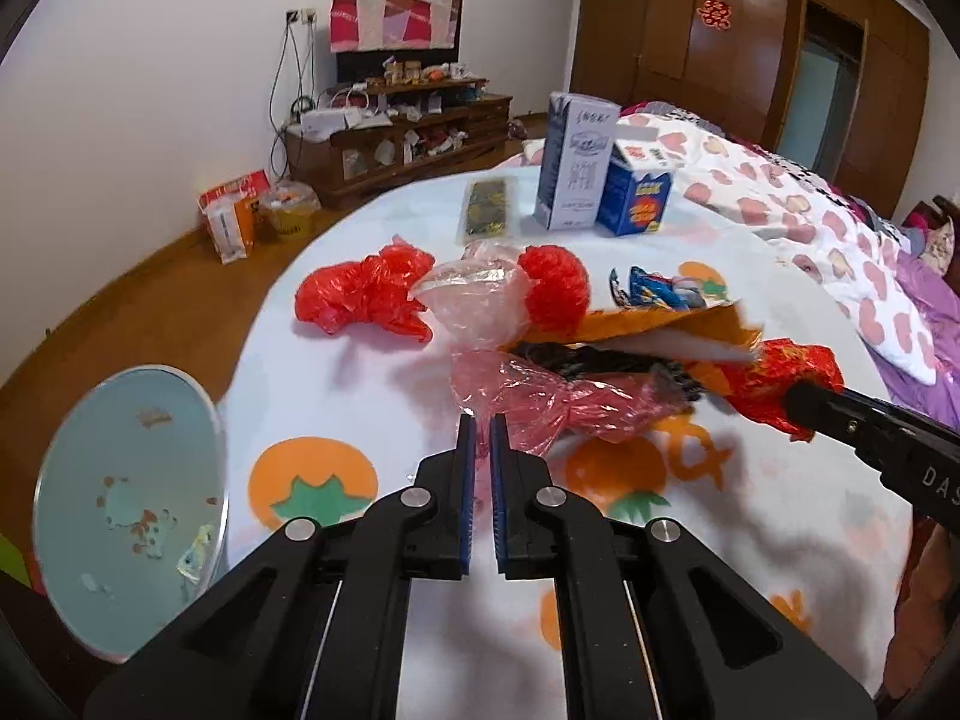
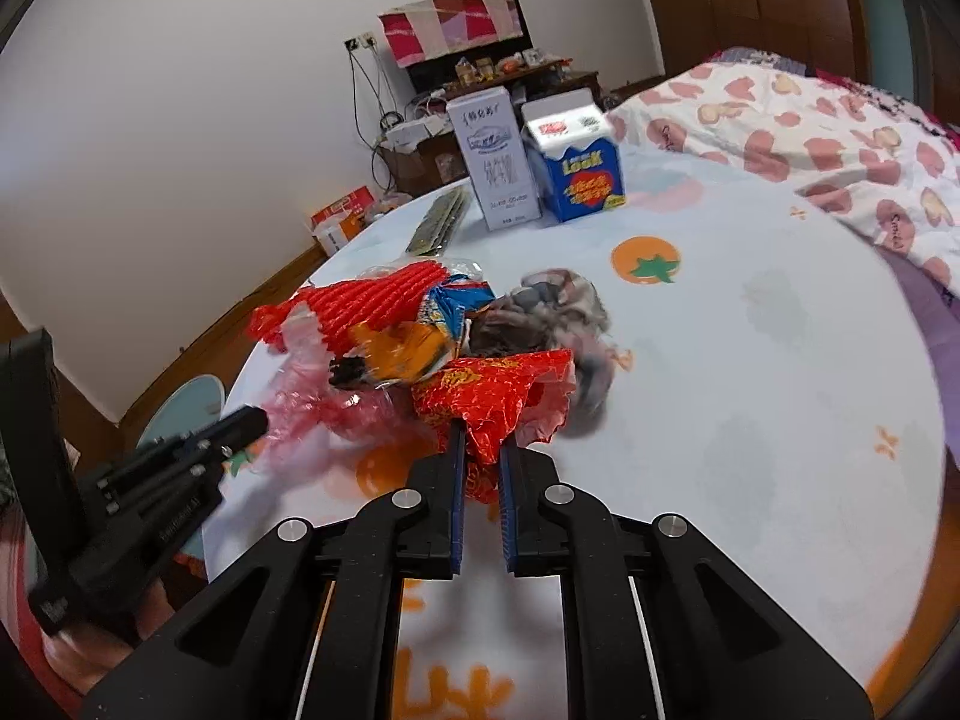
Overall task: Collect trash
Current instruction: 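Carry red wrapper and pink plastic over the blue bin and open both tools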
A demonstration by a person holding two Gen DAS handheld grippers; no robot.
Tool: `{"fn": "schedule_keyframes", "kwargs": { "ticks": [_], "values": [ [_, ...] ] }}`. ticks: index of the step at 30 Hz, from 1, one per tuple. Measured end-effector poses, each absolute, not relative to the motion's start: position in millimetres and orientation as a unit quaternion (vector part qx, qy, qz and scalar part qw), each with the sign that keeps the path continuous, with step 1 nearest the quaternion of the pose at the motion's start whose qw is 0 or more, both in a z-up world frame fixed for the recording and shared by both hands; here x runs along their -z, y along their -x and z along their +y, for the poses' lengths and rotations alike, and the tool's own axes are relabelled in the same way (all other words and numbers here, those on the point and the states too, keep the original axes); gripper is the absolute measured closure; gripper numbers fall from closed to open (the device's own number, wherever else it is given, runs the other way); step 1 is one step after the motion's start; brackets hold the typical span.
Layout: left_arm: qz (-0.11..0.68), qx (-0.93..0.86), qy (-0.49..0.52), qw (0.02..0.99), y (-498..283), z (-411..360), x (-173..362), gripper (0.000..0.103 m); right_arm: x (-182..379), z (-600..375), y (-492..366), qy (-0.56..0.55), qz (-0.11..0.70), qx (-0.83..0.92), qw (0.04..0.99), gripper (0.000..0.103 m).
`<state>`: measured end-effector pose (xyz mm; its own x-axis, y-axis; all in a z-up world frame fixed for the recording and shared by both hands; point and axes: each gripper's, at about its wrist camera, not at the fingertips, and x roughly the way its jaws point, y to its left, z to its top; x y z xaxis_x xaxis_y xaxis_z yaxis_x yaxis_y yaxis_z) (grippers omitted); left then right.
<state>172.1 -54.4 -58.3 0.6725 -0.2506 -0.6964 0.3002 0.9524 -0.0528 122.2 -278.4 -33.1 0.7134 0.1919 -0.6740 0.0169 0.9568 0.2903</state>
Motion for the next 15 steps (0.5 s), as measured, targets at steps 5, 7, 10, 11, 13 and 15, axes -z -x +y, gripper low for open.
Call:
{"fn": "schedule_keyframes", "kwargs": {
  "ticks": [5,7,10,11,13,15],
  "values": [
    [0.366,0.156,-0.043,0.917,-144,-52,48,0.098,26,-296,-94,-0.141,0.362,-0.025,0.921,0.093],
    [0.363,0.156,-0.04,0.918,-136,-48,43,0.098,23,-302,-87,-0.143,0.358,-0.018,0.923,0.093],
    [0.356,0.154,-0.042,0.921,-123,-44,36,0.098,18,-309,-76,-0.144,0.35,-0.012,0.925,0.093],
    [0.353,0.152,-0.042,0.922,-119,-41,33,0.098,17,-311,-72,-0.143,0.348,-0.009,0.926,0.093],
    [0.348,0.15,-0.04,0.925,-115,-36,27,0.098,12,-312,-65,-0.141,0.341,-0.004,0.929,0.093],
    [0.341,0.145,-0.038,0.928,-111,-32,21,0.098,8,-313,-60,-0.141,0.334,-0.002,0.932,0.093]
  ]
}}
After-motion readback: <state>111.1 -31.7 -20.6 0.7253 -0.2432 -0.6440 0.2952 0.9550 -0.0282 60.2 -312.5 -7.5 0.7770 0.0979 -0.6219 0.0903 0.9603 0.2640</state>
